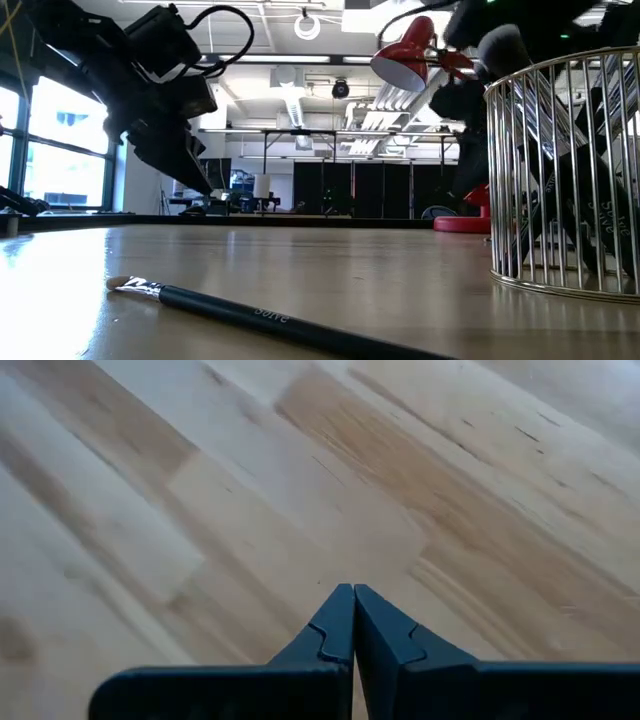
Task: Pick & Place Makeup Brushes
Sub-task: Put the eyeshadow brush into the gold makeup holder
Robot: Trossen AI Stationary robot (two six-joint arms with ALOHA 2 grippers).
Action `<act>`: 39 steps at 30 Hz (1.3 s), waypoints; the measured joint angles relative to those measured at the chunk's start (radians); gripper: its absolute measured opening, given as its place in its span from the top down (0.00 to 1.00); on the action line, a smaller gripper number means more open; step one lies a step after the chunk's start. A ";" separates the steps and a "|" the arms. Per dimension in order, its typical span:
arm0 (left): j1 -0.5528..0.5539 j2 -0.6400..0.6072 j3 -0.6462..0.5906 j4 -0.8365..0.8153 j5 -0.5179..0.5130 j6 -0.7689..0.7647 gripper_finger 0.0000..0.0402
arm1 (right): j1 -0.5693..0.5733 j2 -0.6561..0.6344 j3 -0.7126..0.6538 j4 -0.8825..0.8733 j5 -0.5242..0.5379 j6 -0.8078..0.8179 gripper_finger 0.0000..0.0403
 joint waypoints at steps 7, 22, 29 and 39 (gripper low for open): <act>0.000 0.000 0.000 0.070 0.066 0.027 1.00 | -0.065 0.195 0.279 -0.387 -0.106 -0.023 1.00; 0.000 0.000 0.000 0.059 0.086 0.033 1.00 | -0.140 0.299 0.338 -0.496 -0.185 -0.055 0.84; 0.000 0.000 0.000 0.056 0.086 0.024 1.00 | -0.179 0.299 0.286 -0.460 -0.187 -0.105 0.76; 0.000 0.000 0.000 0.056 0.083 0.025 1.00 | -0.185 0.299 0.257 -0.387 -0.206 -0.119 0.76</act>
